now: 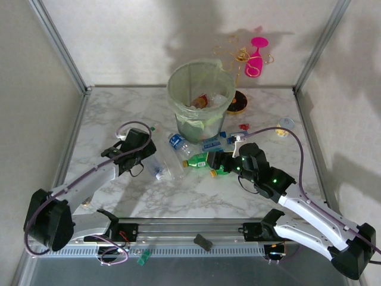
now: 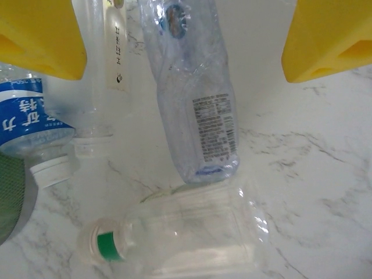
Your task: Put the plastic bottles in the bin
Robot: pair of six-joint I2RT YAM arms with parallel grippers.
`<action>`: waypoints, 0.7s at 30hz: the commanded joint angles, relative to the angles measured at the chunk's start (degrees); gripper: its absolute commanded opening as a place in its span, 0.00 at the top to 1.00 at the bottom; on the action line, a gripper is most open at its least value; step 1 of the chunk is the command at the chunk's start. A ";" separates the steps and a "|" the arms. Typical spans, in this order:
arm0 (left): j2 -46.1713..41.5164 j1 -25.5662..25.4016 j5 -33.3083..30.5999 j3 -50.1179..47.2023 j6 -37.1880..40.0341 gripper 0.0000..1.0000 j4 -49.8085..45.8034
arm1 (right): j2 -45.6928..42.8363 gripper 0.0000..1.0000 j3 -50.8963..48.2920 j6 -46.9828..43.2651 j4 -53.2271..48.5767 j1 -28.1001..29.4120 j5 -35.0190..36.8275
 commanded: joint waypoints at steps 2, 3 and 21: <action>4.83 0.47 2.54 -1.09 -2.26 0.13 4.56 | 0.12 0.14 -0.53 -0.12 1.71 0.51 1.92; 5.71 0.62 2.09 -1.51 -2.93 0.13 5.29 | 0.17 0.14 -0.44 -0.40 1.66 0.51 2.01; 13.24 0.76 1.67 -7.62 -9.83 0.25 12.62 | 3.56 0.13 1.63 -0.88 3.36 0.51 1.25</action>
